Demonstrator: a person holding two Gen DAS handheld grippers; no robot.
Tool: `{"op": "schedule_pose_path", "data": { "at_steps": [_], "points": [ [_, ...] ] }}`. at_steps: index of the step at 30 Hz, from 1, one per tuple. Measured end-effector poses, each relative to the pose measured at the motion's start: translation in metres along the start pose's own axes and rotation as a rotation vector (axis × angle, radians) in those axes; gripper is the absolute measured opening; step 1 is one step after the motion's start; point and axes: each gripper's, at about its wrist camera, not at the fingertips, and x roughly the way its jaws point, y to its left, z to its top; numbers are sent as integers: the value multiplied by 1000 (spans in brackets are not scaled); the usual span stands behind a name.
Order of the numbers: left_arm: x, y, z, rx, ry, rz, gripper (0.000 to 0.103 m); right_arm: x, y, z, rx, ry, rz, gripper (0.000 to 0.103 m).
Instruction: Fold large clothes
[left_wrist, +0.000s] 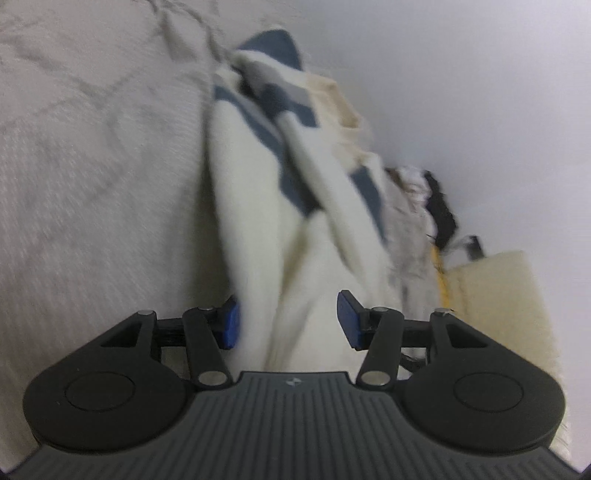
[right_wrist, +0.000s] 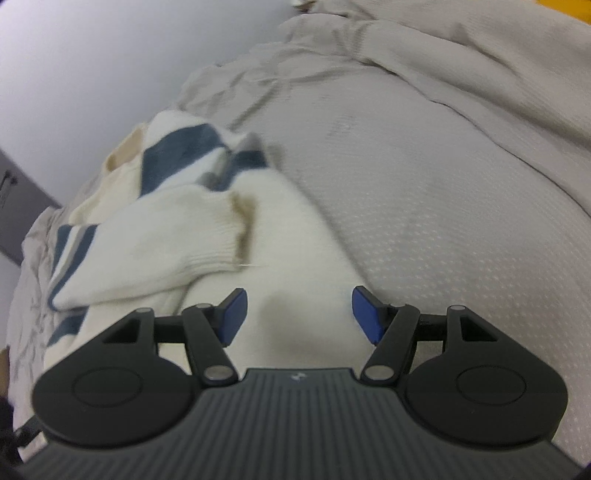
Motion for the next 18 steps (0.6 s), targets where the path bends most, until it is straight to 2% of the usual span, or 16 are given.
{"op": "schedule_pose_path", "data": {
  "at_steps": [4,6,8,11,15,18],
  "points": [
    [-4,-9,-15,31,59,26,57,-4,-13,0,59,26,-70,66],
    [-4,-7,-22,10,98,60,57,-6,-23,-2,115,37,-58,69],
    [-4,-3,-28,-18,138,88,57,-3,-35,-5,205,70,-14,74],
    [-5,0,-33,-18,161,118,58,-2,-54,-11,369,114,81,75],
    [0,4,-38,-39,188,132,59,-1,-57,-18,436,187,157,77],
    [-2,6,-40,-55,191,112,59,-4,-54,-24,450,232,220,77]
  ]
}}
